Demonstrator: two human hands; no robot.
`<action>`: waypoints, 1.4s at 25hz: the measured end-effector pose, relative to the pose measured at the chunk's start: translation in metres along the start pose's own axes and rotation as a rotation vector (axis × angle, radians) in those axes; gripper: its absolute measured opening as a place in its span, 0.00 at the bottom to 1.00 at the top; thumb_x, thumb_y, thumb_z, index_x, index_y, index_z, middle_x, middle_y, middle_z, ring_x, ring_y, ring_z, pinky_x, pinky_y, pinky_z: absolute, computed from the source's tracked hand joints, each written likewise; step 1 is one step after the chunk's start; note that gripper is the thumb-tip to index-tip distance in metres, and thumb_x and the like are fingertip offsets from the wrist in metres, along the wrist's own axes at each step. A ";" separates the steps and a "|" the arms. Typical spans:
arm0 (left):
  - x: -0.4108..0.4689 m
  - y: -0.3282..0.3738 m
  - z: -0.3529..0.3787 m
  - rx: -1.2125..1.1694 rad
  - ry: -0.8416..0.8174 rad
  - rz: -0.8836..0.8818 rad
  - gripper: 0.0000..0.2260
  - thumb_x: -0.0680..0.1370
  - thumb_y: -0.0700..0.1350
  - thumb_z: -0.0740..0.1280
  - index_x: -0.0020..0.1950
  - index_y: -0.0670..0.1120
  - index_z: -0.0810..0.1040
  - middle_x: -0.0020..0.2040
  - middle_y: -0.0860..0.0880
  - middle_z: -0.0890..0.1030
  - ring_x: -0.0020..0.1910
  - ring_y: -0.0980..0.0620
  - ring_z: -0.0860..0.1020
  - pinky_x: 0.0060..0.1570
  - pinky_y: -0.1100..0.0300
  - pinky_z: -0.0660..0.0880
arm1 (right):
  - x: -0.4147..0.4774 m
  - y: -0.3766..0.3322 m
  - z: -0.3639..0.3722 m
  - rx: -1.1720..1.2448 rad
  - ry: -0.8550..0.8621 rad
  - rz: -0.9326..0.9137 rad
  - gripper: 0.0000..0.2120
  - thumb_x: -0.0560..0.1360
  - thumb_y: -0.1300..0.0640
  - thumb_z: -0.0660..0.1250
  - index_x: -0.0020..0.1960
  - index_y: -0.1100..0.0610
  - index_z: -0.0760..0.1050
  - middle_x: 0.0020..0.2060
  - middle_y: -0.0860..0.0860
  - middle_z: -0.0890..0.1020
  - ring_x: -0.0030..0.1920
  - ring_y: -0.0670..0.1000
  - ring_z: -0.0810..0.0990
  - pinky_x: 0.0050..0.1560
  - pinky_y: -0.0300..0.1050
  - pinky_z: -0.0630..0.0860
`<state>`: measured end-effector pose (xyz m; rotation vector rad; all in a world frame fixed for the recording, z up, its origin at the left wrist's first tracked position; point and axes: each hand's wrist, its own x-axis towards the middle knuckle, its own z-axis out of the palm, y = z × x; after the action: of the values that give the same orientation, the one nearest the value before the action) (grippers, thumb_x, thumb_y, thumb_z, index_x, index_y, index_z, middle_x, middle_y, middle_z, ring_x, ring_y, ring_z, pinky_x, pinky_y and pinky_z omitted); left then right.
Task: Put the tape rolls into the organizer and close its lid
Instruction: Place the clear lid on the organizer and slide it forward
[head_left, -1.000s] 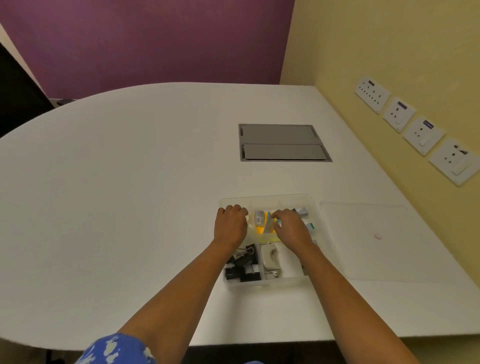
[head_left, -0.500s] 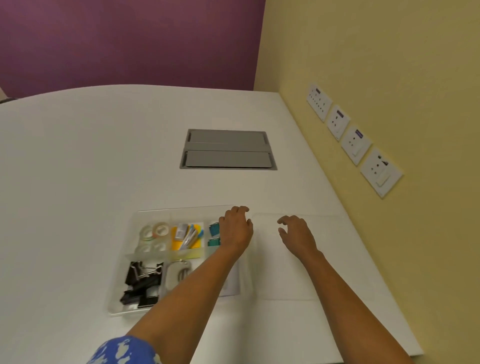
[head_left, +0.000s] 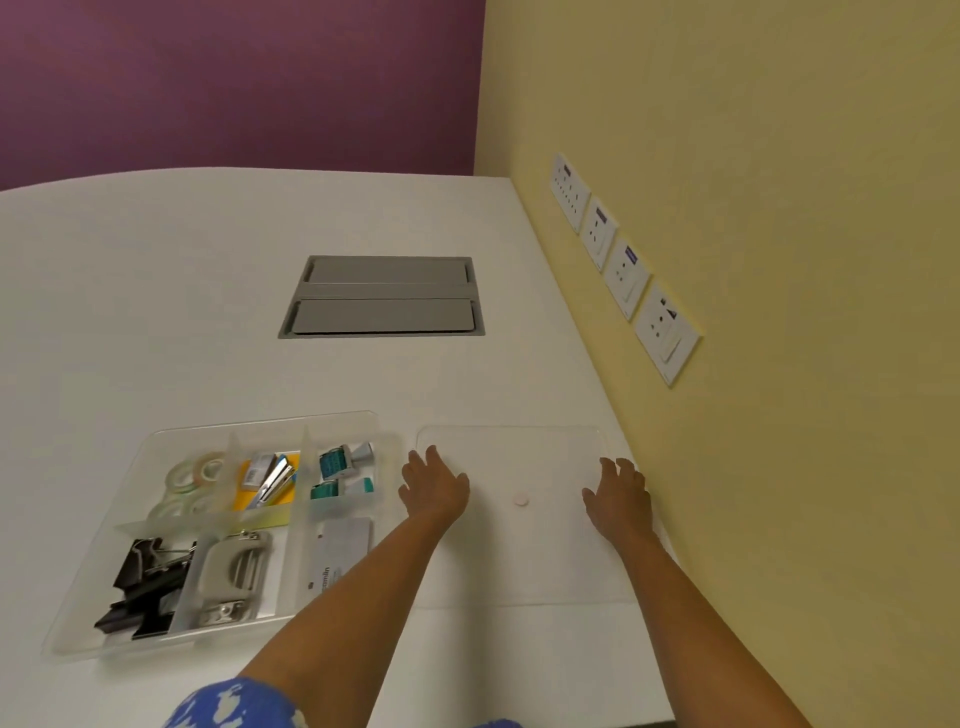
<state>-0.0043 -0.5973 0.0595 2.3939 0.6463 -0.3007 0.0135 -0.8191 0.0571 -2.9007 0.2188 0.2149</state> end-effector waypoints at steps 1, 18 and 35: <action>0.000 0.001 0.002 -0.016 -0.003 -0.033 0.28 0.80 0.51 0.60 0.77 0.44 0.53 0.78 0.41 0.55 0.76 0.42 0.57 0.72 0.47 0.60 | 0.001 0.005 0.001 0.003 -0.003 0.025 0.27 0.80 0.51 0.59 0.74 0.59 0.56 0.74 0.58 0.59 0.72 0.58 0.62 0.70 0.51 0.66; 0.023 0.058 -0.049 -0.497 0.099 -0.334 0.25 0.82 0.56 0.54 0.72 0.40 0.65 0.71 0.39 0.68 0.69 0.39 0.67 0.70 0.45 0.65 | 0.039 0.005 -0.021 0.537 0.097 0.189 0.28 0.79 0.57 0.62 0.75 0.64 0.57 0.72 0.63 0.65 0.72 0.62 0.64 0.71 0.56 0.65; -0.002 0.092 -0.202 -1.556 0.444 0.159 0.25 0.83 0.55 0.51 0.27 0.48 0.67 0.28 0.53 0.73 0.31 0.57 0.71 0.39 0.64 0.69 | 0.028 -0.075 -0.103 2.168 0.109 0.314 0.23 0.79 0.38 0.52 0.47 0.56 0.73 0.41 0.50 0.77 0.43 0.48 0.77 0.54 0.41 0.73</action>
<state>0.0519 -0.5333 0.2644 0.9517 0.5268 0.6303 0.0663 -0.7748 0.1676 -0.7146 0.4730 -0.1271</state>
